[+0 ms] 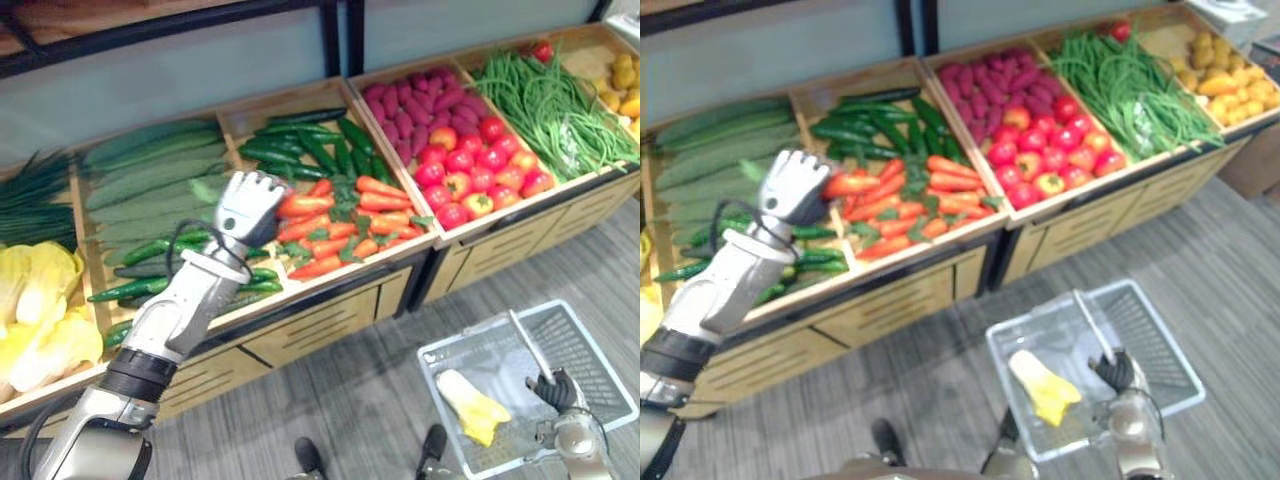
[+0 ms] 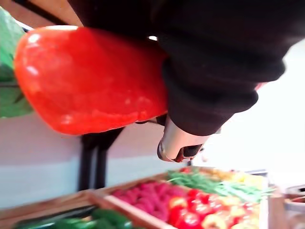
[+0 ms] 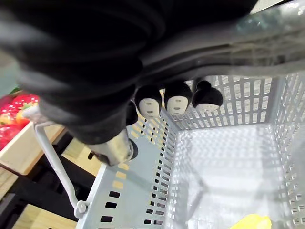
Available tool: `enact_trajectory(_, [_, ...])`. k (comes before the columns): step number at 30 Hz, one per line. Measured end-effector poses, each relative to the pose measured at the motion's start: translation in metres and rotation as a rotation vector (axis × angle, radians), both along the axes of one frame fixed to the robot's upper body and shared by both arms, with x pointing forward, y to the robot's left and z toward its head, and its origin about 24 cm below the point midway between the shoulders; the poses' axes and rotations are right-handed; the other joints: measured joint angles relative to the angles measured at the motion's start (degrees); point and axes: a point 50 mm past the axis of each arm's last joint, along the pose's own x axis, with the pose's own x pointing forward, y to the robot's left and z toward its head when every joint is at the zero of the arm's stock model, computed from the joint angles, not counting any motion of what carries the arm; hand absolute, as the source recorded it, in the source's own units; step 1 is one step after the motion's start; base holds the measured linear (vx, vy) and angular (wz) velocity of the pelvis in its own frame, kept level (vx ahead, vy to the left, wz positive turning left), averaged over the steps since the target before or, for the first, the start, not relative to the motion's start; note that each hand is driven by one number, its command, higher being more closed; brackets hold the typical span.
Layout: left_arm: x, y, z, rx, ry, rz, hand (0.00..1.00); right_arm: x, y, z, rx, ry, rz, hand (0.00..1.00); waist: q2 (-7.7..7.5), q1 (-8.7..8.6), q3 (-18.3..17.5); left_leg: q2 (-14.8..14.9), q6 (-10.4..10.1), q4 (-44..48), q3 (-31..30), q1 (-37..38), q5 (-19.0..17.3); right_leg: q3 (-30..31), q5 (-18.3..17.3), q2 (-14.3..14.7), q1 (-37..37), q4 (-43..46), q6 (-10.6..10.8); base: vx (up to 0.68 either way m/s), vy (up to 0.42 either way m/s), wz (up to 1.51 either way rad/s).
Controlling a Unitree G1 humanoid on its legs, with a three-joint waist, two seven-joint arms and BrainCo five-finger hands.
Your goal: Pick vegetable in the basket
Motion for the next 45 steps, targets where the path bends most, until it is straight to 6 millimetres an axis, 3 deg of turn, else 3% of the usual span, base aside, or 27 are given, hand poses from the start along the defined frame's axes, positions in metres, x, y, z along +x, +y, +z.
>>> enact_trajectory(6, [-0.027, -0.065, -0.021, 0.022, 0.092, -0.313, 1.0, 0.012, 0.003, 0.015, -0.018, -0.063, 0.019, 1.0, 0.58, -0.45, -1.7, 0.3, -0.2, 0.1, 0.1, 2.0, -0.1, -0.7, -2.0, -0.1, 1.4, 1.9, 0.0, -0.01, 0.007, 0.01])
enact_trajectory(10, [-0.042, -0.096, -0.041, 0.029, 0.183, -0.456, 1.0, 0.023, 0.01, 0.026, -0.026, -0.112, 0.062, 1.0, 0.88, -0.6, -1.9, 0.5, -0.4, 0.1, 1.5, 2.8, -0.3, -0.7, -2.1, -0.1, 1.4, 2.1, -0.1, -0.03, 0.008, -0.12])
enact_trajectory(14, [-0.058, -0.128, -0.061, 0.028, 0.283, -0.577, 1.0, 0.035, 0.027, 0.04, -0.03, -0.163, 0.157, 1.0, 1.23, -1.68, -2.2, 0.6, -0.7, 0.1, 3.2, 3.3, -0.5, 1.1, -2.6, -0.1, -0.1, 3.6, -0.2, -0.02, 0.009, -0.18])
enact_trajectory(17, [-0.058, -0.144, -0.081, 0.037, 0.382, -0.591, 1.0, 0.039, 0.036, 0.049, -0.031, -0.197, 0.207, 1.0, 1.85, -2.93, -2.5, 0.9, -1.1, 0.5, 4.5, 3.7, -1.0, 2.3, -2.7, 0.0, -0.6, 4.1, -0.1, -0.01, 0.007, -0.25])
enact_trajectory(22, [-0.05, -0.156, -0.103, 0.04, 0.485, -0.55, 1.0, 0.039, 0.042, 0.057, -0.049, -0.222, 0.253, 1.0, 2.32, -3.34, -2.7, 1.4, -1.3, 1.6, 6.6, 4.1, -2.0, 4.4, -2.9, 0.4, -1.7, 4.2, -0.3, -0.01, -0.001, -0.23])
enact_trajectory(33, [-0.027, -0.16, -0.142, 0.062, 0.65, -0.374, 1.0, 0.029, 0.057, 0.043, -0.019, -0.118, 0.379, 1.0, 1.99, -4.91, -2.5, 1.1, -1.6, 0.5, 9.3, 5.2, -2.1, 7.3, -2.3, 1.3, -3.0, 3.8, 0.0, -0.01, 0.0, -0.13])
enact_trajectory(37, [-0.019, -0.157, -0.149, 0.079, 0.678, -0.322, 1.0, 0.029, 0.064, 0.041, -0.015, -0.115, 0.415, 1.0, 1.92, -6.13, -2.4, 1.2, -1.8, 0.4, 10.2, 5.3, -2.3, 8.4, -2.3, 1.8, -3.8, 3.7, 0.0, -0.01, -0.015, -0.19])
enact_trajectory(45, [-0.011, -0.163, -0.152, 0.083, 0.695, -0.281, 1.0, 0.03, 0.065, 0.043, -0.011, -0.129, 0.424, 1.0, 1.12, -6.67, -1.9, 1.2, -2.4, 0.2, 12.2, 5.6, -2.7, 10.5, -1.8, 2.6, -4.6, 2.8, 0.5, -0.01, -0.018, -0.12])
